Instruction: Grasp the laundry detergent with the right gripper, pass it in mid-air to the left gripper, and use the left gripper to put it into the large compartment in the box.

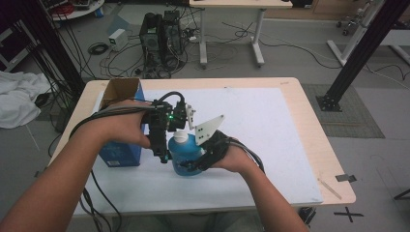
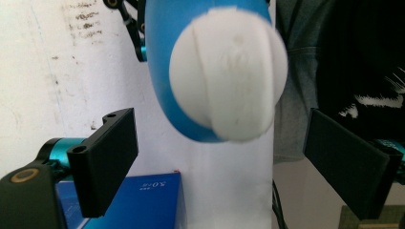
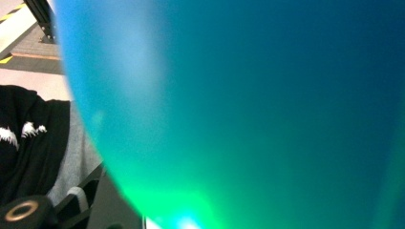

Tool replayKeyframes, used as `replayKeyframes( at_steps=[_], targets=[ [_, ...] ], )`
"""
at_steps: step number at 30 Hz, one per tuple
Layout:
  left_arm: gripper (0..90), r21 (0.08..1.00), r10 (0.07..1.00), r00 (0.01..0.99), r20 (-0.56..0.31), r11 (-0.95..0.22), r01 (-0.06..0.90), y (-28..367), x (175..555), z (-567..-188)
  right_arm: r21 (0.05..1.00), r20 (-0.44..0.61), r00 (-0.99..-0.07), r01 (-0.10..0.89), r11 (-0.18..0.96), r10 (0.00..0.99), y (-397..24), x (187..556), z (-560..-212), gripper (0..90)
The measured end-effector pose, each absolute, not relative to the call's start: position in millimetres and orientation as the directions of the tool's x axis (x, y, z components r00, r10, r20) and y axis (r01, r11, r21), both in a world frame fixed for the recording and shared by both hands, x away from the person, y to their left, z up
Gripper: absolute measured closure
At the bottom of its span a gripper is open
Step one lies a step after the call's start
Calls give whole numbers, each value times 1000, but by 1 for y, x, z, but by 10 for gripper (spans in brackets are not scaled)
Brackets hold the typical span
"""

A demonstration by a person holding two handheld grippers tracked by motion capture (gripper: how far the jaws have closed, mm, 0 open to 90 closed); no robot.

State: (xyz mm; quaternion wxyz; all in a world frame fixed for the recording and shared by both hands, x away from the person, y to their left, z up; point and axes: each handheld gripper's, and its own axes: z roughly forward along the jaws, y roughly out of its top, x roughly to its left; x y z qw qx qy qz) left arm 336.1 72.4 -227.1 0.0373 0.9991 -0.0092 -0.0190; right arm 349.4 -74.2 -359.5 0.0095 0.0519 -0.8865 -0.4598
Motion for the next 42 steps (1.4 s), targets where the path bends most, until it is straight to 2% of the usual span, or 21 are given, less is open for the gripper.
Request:
replayKeyframes(
  at_steps=[1,2,3,10,12,17,18,27,34,40,42],
  targets=[
    [117,87,-4,999,-43,-996,0,72,335,-228,815,-27,-995,-81,574,-101,-73,349,-360,456],
    [117,71,-32,999,-38,-997,-29,73,336,-227,830,-77,-988,-139,541,-136,-70,353,-361,456],
    [117,62,-32,999,-31,-998,-30,73,336,-227,815,-25,-994,-82,574,-107,-69,349,-361,456],
    [117,69,-21,999,-43,-997,-18,75,334,-231,821,-52,-991,-111,561,-121,-57,350,-362,456],
    [117,74,-15,999,-48,-997,-12,75,333,-231,810,-18,-993,-83,580,-117,-56,347,-362,456],
    [117,62,-16,999,-33,-998,-14,73,332,-230,810,-26,-991,-98,579,-132,-50,347,-361,456],
    [117,71,-8,999,-48,-997,-5,73,331,-232,820,8,-995,-48,571,-96,-48,343,-361,456],
    [116,59,-22,1000,-18,-998,-21,72,330,-236,822,8,-995,-51,567,-102,-45,343,-359,456],
    [116,54,-23,999,-27,-998,-22,68,330,-237,819,18,-994,-45,572,-105,-44,342,-358,456],
    [117,38,-5,1000,-22,-999,-4,66,330,-240,818,-19,-990,-95,567,-137,-43,346,-356,456],
    [117,35,-1,1000,-22,-999,0,67,331,-241,824,16,-993,-52,564,-115,-42,343,-356,456]
  ],
)
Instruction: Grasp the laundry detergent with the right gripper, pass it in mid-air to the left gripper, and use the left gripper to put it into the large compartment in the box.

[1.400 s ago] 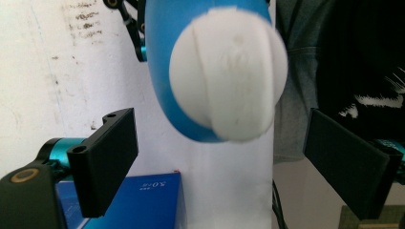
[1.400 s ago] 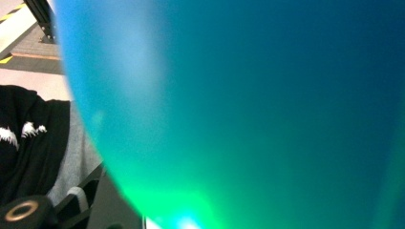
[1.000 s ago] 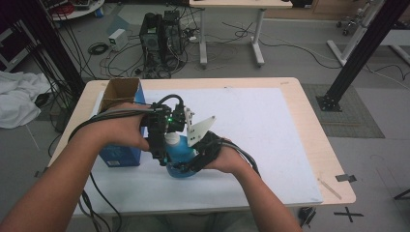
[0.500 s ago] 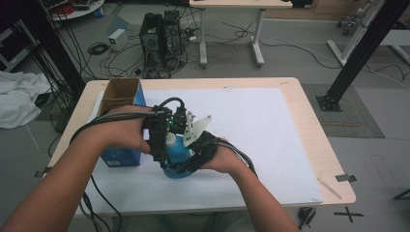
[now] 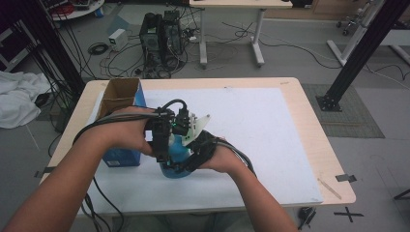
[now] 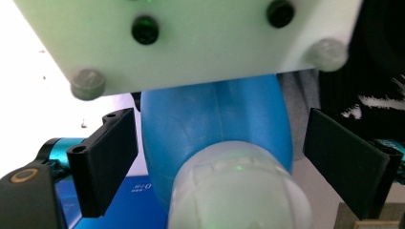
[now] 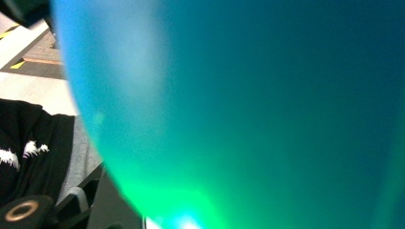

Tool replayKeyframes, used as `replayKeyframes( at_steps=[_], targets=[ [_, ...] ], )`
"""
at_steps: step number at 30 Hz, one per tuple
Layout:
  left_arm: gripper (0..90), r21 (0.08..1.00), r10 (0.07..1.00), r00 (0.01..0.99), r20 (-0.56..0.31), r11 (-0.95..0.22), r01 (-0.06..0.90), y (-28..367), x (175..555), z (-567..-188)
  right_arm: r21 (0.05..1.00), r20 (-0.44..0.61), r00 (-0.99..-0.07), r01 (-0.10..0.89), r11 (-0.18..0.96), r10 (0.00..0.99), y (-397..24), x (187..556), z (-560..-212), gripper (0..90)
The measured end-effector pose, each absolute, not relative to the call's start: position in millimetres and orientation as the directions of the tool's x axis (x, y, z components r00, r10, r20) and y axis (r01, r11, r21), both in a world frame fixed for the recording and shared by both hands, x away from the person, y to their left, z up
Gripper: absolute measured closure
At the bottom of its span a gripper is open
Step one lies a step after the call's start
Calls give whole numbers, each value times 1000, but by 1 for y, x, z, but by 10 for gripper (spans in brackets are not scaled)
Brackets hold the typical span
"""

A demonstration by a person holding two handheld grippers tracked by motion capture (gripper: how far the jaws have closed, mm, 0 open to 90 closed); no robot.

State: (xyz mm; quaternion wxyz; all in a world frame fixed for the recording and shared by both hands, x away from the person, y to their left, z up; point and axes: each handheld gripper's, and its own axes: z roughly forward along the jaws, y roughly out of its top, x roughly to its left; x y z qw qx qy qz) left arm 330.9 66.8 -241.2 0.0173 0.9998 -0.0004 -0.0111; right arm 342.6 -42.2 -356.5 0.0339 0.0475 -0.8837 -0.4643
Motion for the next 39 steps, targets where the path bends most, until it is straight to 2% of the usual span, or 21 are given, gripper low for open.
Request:
replayKeyframes(
  at_steps=[15,25,29,39],
  targets=[
    [120,10,10,999,-30,-1000,10,64,332,-248,822,18,-993,-54,568,-120,-43,343,-355,456],
    [157,4,23,999,-28,-1000,23,63,333,-248,822,3,-992,-71,564,-129,-43,345,-355,456],
    [183,3,29,999,-28,-1000,30,63,334,-248,815,65,-993,-2,580,-95,-43,340,-355,457],
    [236,4,36,999,-29,-999,36,64,335,-249,817,62,-994,-4,576,-95,-42,341,-355,457]
  ],
)
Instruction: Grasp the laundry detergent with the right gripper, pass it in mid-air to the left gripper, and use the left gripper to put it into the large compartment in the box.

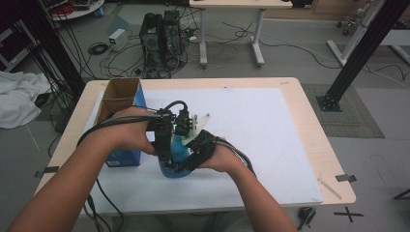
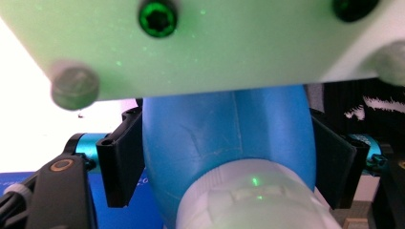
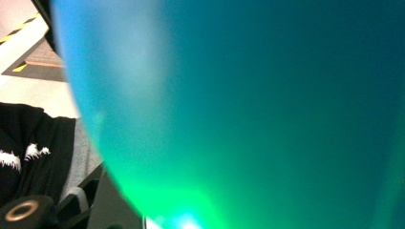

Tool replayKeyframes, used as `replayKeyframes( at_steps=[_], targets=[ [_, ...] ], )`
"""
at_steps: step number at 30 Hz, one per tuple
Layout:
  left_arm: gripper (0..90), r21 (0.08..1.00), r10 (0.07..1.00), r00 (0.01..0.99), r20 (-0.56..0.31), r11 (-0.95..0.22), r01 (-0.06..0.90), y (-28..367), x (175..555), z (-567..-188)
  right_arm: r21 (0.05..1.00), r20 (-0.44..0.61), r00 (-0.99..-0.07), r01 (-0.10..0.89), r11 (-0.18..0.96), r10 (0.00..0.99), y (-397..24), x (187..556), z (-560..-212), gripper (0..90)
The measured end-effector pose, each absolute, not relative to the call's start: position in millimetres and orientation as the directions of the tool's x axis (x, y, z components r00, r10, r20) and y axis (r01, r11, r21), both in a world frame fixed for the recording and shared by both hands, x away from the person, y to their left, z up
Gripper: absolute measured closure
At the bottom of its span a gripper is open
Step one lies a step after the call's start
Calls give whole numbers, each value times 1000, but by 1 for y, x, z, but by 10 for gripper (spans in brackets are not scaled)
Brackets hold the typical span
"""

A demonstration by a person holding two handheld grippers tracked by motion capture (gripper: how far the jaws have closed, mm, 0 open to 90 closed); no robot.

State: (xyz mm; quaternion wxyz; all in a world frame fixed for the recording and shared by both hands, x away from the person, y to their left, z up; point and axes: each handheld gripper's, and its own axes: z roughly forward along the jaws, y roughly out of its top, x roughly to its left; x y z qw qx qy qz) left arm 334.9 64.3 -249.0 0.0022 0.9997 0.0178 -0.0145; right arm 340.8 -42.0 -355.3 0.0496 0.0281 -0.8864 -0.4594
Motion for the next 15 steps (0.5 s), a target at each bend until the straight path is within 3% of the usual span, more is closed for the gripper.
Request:
replayKeyframes(
  at_steps=[15],
  targets=[
    [300,7,41,998,-41,-999,41,64,336,-249,818,57,-994,-10,575,-98,-42,342,-355,457]
  ],
)
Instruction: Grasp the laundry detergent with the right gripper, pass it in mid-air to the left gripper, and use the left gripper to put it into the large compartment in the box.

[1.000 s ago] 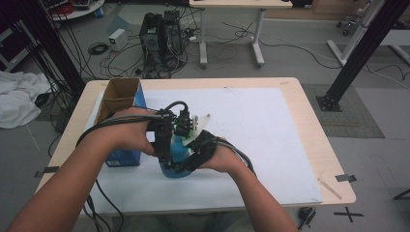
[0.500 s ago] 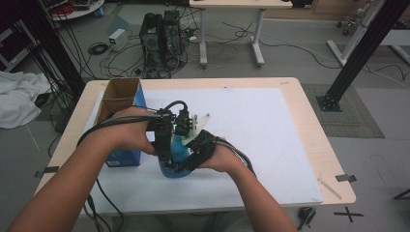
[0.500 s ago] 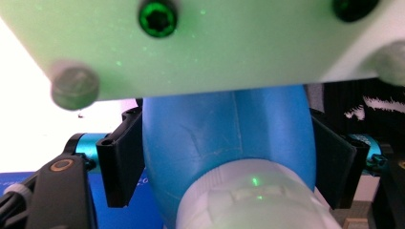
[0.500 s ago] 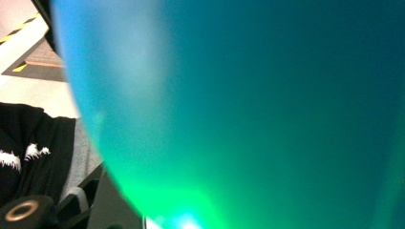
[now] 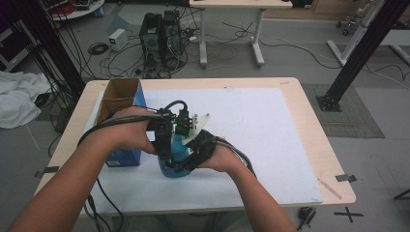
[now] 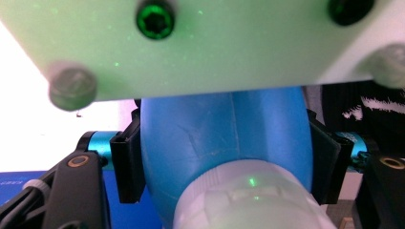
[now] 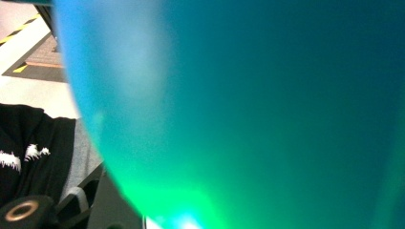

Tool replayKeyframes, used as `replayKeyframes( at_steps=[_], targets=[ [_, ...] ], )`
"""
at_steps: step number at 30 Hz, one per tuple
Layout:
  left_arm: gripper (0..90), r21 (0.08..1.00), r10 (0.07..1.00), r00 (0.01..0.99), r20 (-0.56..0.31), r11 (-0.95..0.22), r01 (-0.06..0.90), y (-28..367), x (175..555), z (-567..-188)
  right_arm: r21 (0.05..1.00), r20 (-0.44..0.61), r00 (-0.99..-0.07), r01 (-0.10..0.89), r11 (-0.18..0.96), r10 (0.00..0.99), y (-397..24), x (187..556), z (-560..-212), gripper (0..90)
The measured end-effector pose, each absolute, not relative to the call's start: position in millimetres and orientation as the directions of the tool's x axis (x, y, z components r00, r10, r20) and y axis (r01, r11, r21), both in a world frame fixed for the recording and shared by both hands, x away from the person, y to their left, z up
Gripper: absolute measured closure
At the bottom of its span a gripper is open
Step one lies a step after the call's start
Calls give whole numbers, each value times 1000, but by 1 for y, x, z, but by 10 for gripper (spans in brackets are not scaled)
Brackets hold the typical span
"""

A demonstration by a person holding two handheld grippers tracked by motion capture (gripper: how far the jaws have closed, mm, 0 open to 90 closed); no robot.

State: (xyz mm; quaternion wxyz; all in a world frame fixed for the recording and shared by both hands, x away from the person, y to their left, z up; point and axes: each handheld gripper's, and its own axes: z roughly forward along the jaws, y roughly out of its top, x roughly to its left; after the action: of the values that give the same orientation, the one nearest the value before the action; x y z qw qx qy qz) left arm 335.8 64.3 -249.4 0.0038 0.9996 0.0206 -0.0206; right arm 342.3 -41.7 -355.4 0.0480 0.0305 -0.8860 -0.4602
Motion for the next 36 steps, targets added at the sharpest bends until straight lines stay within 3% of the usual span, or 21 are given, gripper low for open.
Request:
replayKeyframes(
  at_steps=[29,34,36],
  targets=[
    [380,9,77,997,-29,-997,77,63,335,-247,823,65,-991,-14,568,-118,-42,344,-356,453],
    [380,4,73,997,-31,-997,74,61,334,-244,831,54,-990,-27,555,-129,-45,344,-354,423],
    [380,6,65,998,-25,-998,65,61,335,-241,833,45,-991,-31,552,-123,-47,344,-354,372]
  ],
)
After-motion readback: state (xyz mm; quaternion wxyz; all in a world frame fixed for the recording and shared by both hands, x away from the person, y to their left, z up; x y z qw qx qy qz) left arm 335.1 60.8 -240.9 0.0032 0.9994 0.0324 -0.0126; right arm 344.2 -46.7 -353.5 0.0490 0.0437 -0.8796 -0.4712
